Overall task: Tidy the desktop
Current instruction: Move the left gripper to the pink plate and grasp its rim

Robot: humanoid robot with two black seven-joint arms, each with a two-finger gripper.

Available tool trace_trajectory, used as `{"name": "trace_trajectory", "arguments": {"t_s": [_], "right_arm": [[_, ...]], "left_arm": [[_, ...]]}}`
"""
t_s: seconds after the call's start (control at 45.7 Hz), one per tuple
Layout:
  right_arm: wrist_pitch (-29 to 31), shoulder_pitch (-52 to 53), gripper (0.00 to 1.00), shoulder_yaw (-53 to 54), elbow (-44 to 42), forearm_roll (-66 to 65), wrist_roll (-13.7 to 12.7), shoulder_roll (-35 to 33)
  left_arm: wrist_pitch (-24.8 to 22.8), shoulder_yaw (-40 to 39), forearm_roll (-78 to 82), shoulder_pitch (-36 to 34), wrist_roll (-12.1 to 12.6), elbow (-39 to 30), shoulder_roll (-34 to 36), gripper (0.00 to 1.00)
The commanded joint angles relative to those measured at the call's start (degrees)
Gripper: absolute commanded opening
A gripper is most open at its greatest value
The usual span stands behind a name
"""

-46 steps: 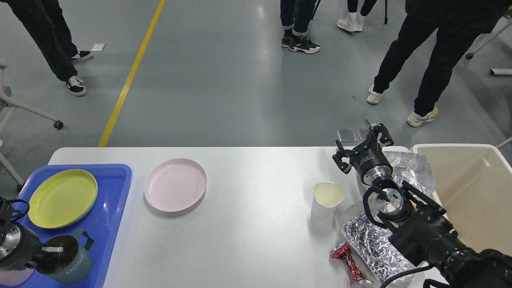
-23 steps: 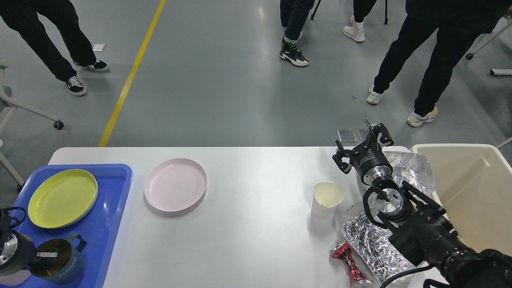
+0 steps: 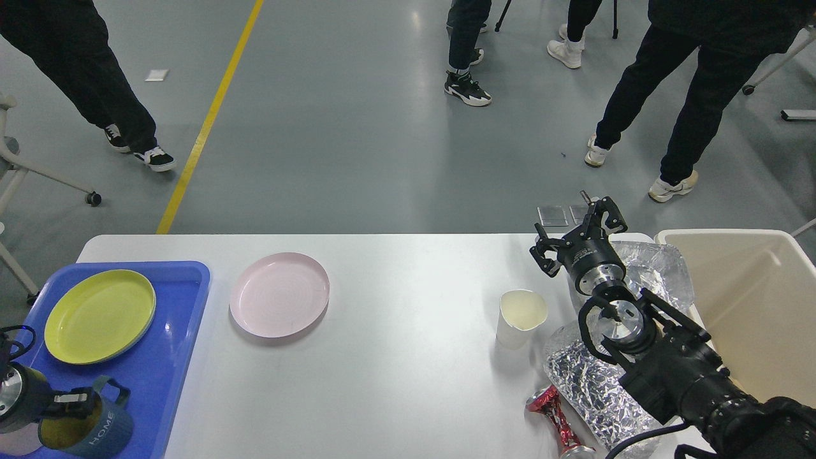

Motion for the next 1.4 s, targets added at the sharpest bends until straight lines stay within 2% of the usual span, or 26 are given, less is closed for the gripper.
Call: {"name": "trace_trajectory", "arguments": {"t_s": [0.0, 0.087, 0.219, 0.394, 0.569, 0.7, 0.831, 0.853, 0.919, 0.962, 0.984, 1.094, 1.159, 1.247, 1.378], "right_arm": [[0.08, 0.00, 1.00, 0.00, 0.00, 0.01, 0.02, 0.00], [-0.01, 0.00, 1.00, 0.00, 0.00, 0.01, 0.02, 0.00], [0.00, 0.00, 1.00, 0.00, 0.00, 0.01, 0.02, 0.00], [-0.01, 0.00, 1.00, 0.00, 0.00, -0.08, 0.02, 0.00], [0.08, 0.00, 1.00, 0.00, 0.00, 0.01, 0.02, 0.00], [-0.01, 0.00, 1.00, 0.00, 0.00, 0.01, 0.02, 0.00], [-0.01, 0.00, 1.00, 0.00, 0.00, -0.08, 0.02, 0.00], [-0.01, 0.00, 1.00, 0.00, 0.00, 0.01, 0.02, 0.00], [-0.01, 0.00, 1.00, 0.00, 0.00, 0.01, 0.02, 0.00], [0.08, 0.00, 1.00, 0.00, 0.00, 0.01, 0.02, 0.00], [0.00, 0.00, 1.00, 0.00, 0.00, 0.01, 0.02, 0.00], [-0.01, 0.00, 1.00, 0.00, 0.00, 0.01, 0.02, 0.00], [0.00, 0.00, 1.00, 0.00, 0.00, 0.01, 0.02, 0.00], [0.08, 0.00, 1.00, 0.00, 0.00, 0.01, 0.02, 0.00], [0.08, 0.00, 1.00, 0.00, 0.00, 0.01, 0.02, 0.00]], "left_arm": [[-1.05, 0.66, 0.00, -2.18, -0.11, -0.27, 0.48, 0.92], [-5.70, 0.66, 0.09, -6.22, -0.20, -0.71, 2.41, 0.93], [-19.75, -0.04, 0.09, -16.06, -1.60, -0.71, 4.53, 0.93], [-38.91, -0.13, -0.96, -30.91, -5.91, -1.94, 4.79, 0.93], [-55.62, -0.13, -4.21, -45.24, -11.97, -4.75, 3.74, 0.93], [-55.97, -0.31, -5.79, -50.44, -13.56, -6.42, 0.40, 0.93], [-55.97, -1.54, -8.60, -46.76, -13.12, -6.07, -1.53, 0.91], [-55.20, -1.71, -9.04, -45.27, -13.04, -6.07, -1.62, 0.91], [-47.40, -2.94, -10.98, -39.82, -12.86, -6.07, -1.80, 0.90], [-40.73, -3.99, -12.47, -35.43, -12.86, -5.98, -2.06, 0.90], [-32.25, -5.30, -14.39, -30.19, -12.77, -5.98, -2.93, 0.90], [-17.25, -8.12, -17.31, -21.45, -12.33, -6.07, -6.54, 0.90], [-11.09, -9.88, -19.41, -17.58, -11.98, -5.98, -7.51, 0.90], [-5.11, -12.60, -22.58, -13.27, -11.80, -5.63, -7.86, 0.90], [3.76, -18.75, -26.27, -5.02, -11.54, -1.07, -8.65, 0.90]]}}
